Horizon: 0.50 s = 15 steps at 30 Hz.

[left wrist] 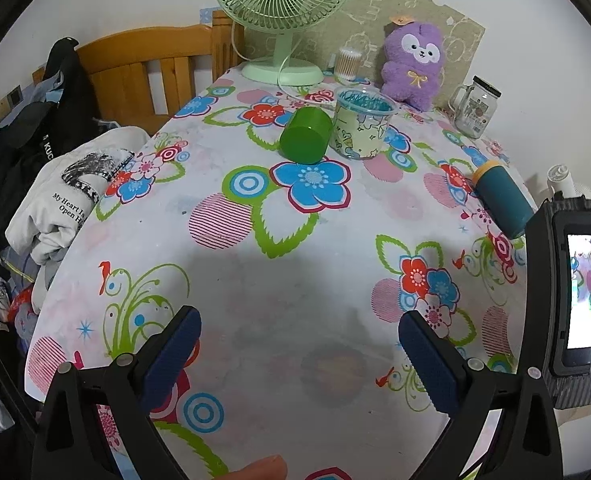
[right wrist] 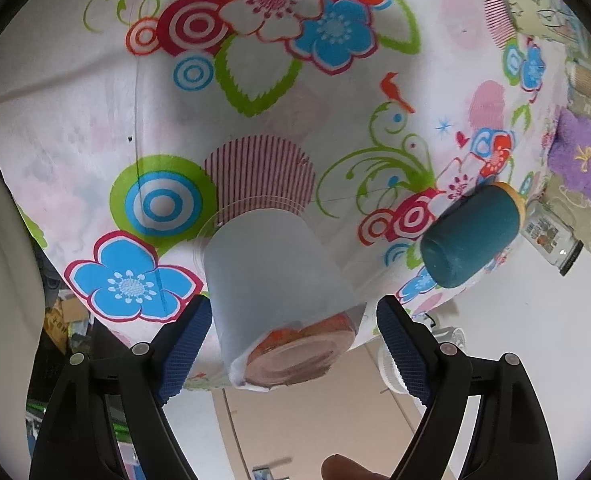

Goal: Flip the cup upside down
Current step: 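Roll the right tool to turn the held cup rim-down, then lower the cup onto the tablecloth and open the right tool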

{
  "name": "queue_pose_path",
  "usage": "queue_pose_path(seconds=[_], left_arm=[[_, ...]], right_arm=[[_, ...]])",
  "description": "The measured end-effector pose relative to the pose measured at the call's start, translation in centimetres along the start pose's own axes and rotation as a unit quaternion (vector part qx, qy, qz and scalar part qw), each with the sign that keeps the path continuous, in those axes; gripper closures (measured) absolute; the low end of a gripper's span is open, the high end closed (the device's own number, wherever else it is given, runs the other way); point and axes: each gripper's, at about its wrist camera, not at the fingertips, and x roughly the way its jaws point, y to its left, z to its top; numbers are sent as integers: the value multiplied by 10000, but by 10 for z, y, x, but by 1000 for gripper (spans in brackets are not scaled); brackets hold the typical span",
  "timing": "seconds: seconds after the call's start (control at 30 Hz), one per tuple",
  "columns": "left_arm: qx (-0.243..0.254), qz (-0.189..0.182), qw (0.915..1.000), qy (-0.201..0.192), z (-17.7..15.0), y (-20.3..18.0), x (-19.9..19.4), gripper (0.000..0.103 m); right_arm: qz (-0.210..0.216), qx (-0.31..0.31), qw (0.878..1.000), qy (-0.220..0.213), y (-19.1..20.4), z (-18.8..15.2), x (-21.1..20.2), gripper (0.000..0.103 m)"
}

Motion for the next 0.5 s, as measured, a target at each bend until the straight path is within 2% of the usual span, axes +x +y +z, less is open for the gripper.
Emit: queue_pose_path(seconds=[0.5], left_arm=[[14,42,9999,-116,0,-2,-13,3]], right_arm=[[-31,673,9930,-975,-11,0,-14,17]])
